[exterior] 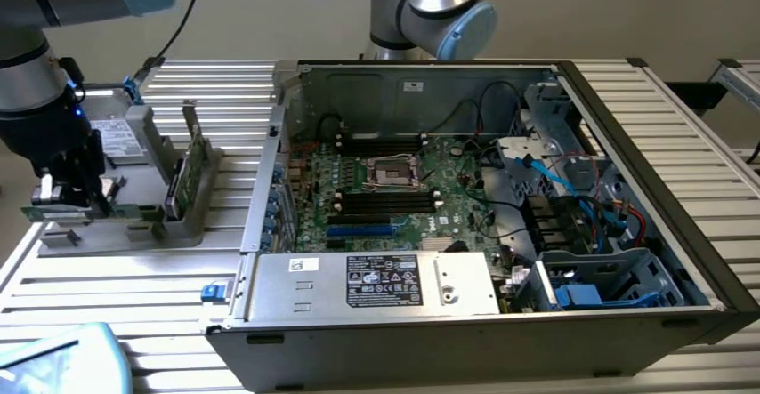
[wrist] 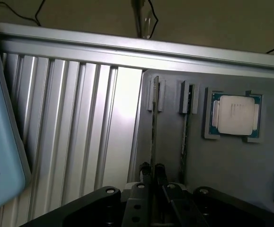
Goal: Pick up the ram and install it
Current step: 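Pick up the ram and move it above insertion slot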
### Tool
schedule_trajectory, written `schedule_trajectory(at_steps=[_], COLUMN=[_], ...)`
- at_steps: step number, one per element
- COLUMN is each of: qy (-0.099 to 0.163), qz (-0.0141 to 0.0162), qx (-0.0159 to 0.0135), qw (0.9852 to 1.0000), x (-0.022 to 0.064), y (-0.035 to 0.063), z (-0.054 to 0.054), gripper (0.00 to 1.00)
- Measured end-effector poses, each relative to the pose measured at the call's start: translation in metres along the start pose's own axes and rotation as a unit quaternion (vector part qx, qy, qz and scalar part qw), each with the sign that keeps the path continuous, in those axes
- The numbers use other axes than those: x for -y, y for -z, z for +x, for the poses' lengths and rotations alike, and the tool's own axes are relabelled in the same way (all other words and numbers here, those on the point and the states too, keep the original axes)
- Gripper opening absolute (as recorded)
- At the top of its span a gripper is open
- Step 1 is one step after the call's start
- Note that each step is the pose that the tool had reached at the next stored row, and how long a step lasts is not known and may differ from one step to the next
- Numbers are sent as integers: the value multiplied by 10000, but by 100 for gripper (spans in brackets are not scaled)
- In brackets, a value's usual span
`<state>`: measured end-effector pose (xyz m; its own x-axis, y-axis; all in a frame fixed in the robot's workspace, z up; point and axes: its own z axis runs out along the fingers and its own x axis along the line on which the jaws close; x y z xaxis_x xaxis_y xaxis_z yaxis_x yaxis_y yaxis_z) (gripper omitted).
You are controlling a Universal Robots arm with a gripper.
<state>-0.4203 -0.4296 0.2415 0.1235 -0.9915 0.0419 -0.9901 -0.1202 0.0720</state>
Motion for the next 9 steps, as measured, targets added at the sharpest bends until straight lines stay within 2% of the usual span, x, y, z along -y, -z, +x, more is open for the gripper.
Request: schedule_trajectory(at_steps=[9], qy=[-27], qz=[-1], qx=[2], qw=[10000], x=[-5], y=[244], z=[-4], gripper=[15])
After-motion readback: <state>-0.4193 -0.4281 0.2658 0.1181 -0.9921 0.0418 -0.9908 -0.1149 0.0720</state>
